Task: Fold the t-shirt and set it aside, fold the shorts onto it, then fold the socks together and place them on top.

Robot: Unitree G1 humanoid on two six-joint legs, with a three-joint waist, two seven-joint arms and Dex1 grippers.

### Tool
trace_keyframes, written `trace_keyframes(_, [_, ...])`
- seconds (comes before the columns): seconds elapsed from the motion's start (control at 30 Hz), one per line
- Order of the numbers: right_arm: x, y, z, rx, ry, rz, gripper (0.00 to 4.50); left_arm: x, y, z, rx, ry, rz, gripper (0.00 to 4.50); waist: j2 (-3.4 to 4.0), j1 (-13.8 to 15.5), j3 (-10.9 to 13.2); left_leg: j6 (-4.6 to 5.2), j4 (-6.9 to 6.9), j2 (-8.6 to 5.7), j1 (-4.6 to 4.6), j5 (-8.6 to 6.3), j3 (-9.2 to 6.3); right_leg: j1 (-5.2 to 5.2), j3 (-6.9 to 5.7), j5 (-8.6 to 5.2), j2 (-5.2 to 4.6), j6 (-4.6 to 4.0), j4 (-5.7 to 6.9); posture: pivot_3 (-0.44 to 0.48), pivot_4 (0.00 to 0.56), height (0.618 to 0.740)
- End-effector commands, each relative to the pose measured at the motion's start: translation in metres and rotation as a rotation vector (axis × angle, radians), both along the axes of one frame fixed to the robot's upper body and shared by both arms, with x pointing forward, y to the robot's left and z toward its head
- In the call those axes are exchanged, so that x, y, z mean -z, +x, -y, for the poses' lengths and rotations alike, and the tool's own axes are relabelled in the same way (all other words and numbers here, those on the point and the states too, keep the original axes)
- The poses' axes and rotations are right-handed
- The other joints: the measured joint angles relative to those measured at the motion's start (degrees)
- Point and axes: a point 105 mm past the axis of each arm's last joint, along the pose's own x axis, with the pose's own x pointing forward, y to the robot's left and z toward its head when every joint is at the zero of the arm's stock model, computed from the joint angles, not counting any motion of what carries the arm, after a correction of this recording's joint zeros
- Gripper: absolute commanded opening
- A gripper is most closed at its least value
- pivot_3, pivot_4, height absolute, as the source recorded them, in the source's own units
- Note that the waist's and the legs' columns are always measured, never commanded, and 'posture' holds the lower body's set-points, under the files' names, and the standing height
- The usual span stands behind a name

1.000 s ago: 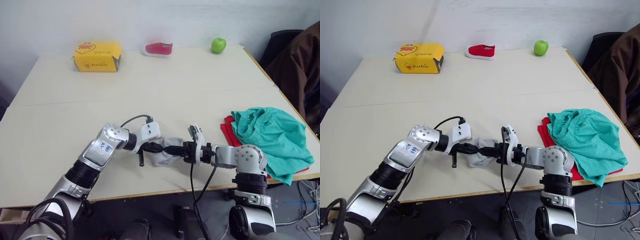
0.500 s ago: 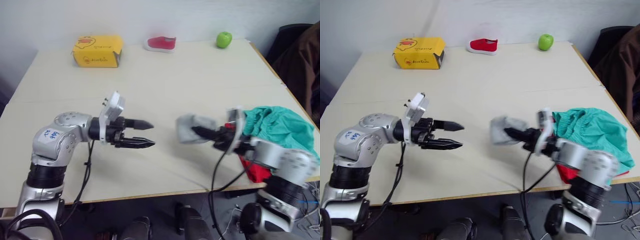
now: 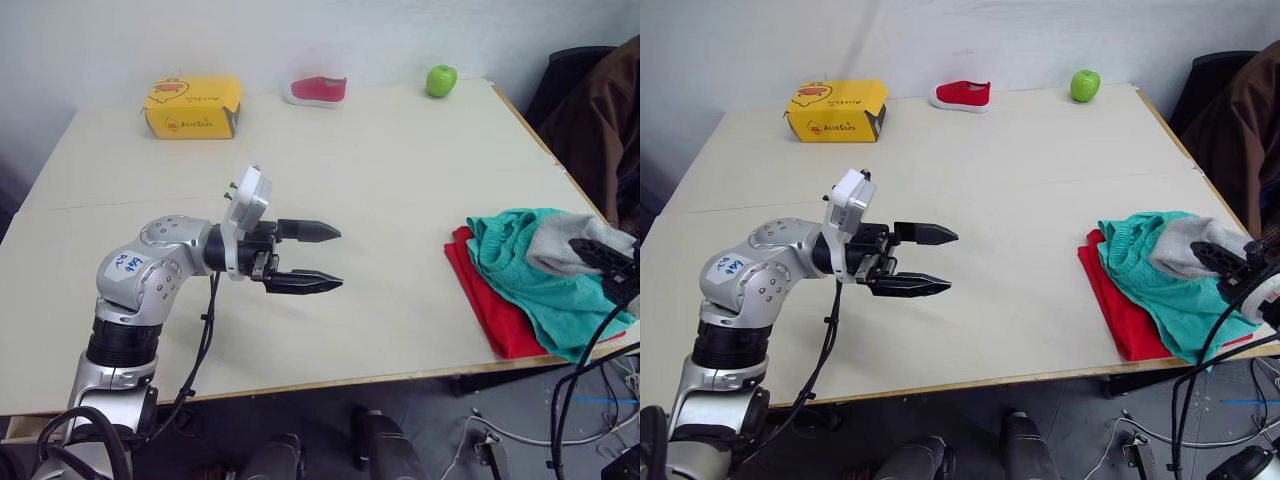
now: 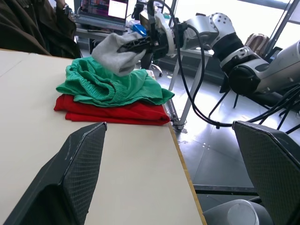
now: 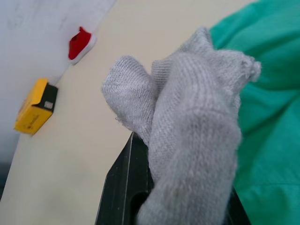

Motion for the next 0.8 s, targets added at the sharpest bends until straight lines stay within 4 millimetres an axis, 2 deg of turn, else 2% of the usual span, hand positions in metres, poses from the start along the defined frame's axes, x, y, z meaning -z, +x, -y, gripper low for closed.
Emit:
trace_keyframes(0.03, [0.022, 0.015, 0.007, 0.064, 0.033, -0.028, 0.26, -0.006, -0.002, -0.002, 0.0, -0.013, 0.024, 4.5, 0.0, 0.1, 0.0, 0.0, 0.0, 0.0, 0.0, 0.0, 0.0, -0.02, 0.0, 0.0, 0.0, 0.0, -0.01, 0.0, 0.15, 0.74])
trace_keyframes(0.1, [0.046, 0.024, 0.01, 0.088, 0.017, -0.076, 0.26, -0.006, -0.001, -0.002, -0.005, -0.013, 0.009, 4.5, 0.0, 0.0, 0.0, 0.01, 0.0, 0.01, -0.01, -0.01, 0.02, -0.03, 0.01, 0.01, 0.02, 0.02, 0.0, 0.0, 0.15, 0.74])
trace_keyframes(0.13, [0.054, 0.026, 0.012, 0.096, -0.003, -0.087, 1.0, -0.005, -0.001, -0.003, -0.012, -0.009, 0.008, 4.5, 0.0, 0.0, 0.0, 0.02, 0.0, 0.01, -0.04, -0.01, 0.03, -0.04, 0.01, 0.03, 0.02, 0.05, 0.03, 0.0, 0.15, 0.74])
trace_keyframes(0.17, [0.058, 0.028, 0.014, 0.101, -0.029, -0.09, 1.18, -0.004, 0.0, -0.003, -0.019, -0.003, 0.008, 4.5, 0.0, 0.0, 0.0, 0.03, 0.0, 0.01, -0.06, -0.01, 0.03, -0.05, 0.01, 0.04, 0.02, 0.06, 0.05, 0.0, 0.15, 0.74])
trace_keyframes(0.2, [0.061, 0.028, 0.016, 0.103, -0.045, -0.086, 1.58, -0.004, 0.001, -0.005, -0.027, 0.003, 0.01, 4.5, 0.01, 0.0, 0.0, 0.04, 0.0, 0.0, -0.08, -0.02, 0.04, -0.07, 0.01, 0.05, 0.02, 0.08, 0.04, 0.0, 0.15, 0.74])
trace_keyframes(0.37, [0.06, 0.023, 0.014, 0.056, -0.112, -0.038, 3.23, -0.004, 0.002, -0.022, -0.083, 0.011, -0.032, 4.5, -0.02, 0.1, 0.0, 0.06, 0.01, 0.0, -0.09, -0.02, 0.04, -0.03, 0.03, 0.08, 0.03, 0.14, -0.04, 0.0, 0.15, 0.74])
trace_keyframes(0.5, [0.052, 0.008, 0.008, -0.054, -0.248, -0.011, 4.45, 0.009, 0.003, -0.031, -0.134, 0.074, -0.034, 4.5, -0.02, 0.7, 0.0, 0.06, -0.01, 0.0, -0.09, -0.03, -0.01, -0.04, 0.0, 0.08, 0.02, 0.13, -0.04, 0.0, 0.15, 0.74])
trace_keyframes(0.63, [0.038, -0.005, 0.013, -0.124, -0.404, -0.008, 4.45, 0.001, -0.001, -0.038, -0.15, 0.056, -0.045, 4.5, -0.03, 0.9, 0.0, 0.11, 0.09, -0.08, -0.22, -0.02, -0.09, -0.03, -0.07, 0.12, -0.04, 0.2, -0.12, 0.0, 0.15, 0.74])
trace_keyframes(0.7, [0.028, -0.015, 0.022, -0.162, -0.525, -0.024, 4.45, -0.002, -0.005, -0.046, -0.155, 0.066, -0.051, 4.5, -0.01, 0.7, 0.0, 0.11, 0.08, -0.07, -0.21, -0.02, -0.08, -0.05, -0.06, 0.12, -0.03, 0.2, -0.12, 0.0, 0.15, 0.74])
trace_keyframes(0.8, [-0.011, -0.043, 0.04, -0.251, -0.742, 0.004, 4.45, -0.008, -0.018, -0.071, -0.17, 0.084, -0.091, 4.5, 0.31, 0.6, 0.2, 0.1, -0.02, -0.06, -0.27, -0.03, -0.01, -0.17, -0.01, 0.12, 0.0, 0.2, -0.12, 0.0, 0.15, 0.74])
